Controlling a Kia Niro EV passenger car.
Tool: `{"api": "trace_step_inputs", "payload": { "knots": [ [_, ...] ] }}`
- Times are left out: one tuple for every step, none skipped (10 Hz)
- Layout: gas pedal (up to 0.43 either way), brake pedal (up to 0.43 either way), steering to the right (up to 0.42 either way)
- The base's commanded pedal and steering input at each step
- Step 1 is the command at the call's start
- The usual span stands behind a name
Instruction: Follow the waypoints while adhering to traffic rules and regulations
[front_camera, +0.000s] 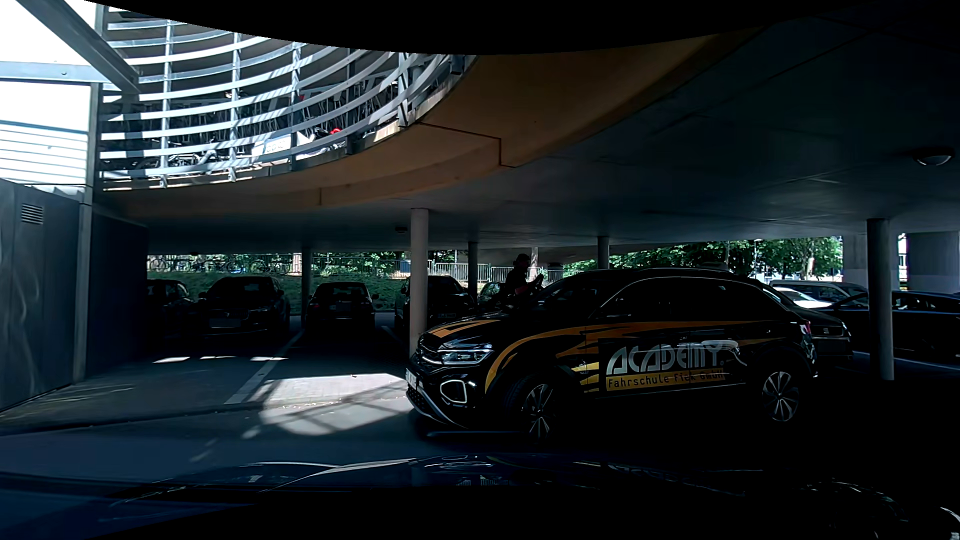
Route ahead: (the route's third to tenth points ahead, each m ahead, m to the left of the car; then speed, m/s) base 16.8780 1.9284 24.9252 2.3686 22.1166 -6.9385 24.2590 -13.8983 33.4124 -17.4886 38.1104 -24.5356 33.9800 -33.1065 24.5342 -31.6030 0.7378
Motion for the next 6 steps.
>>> {"api": "trace_step_inputs", "payload": {
  "knots": [
    [0.0,0.049,0.858],
    [0.0,0.012,0.874],
    [0.0,0.0,0.894],
    [0.0,0.0,0.913],
    [0.0,0.0,0.926],
    [0.0,0.0,0.94]
  ]
}}
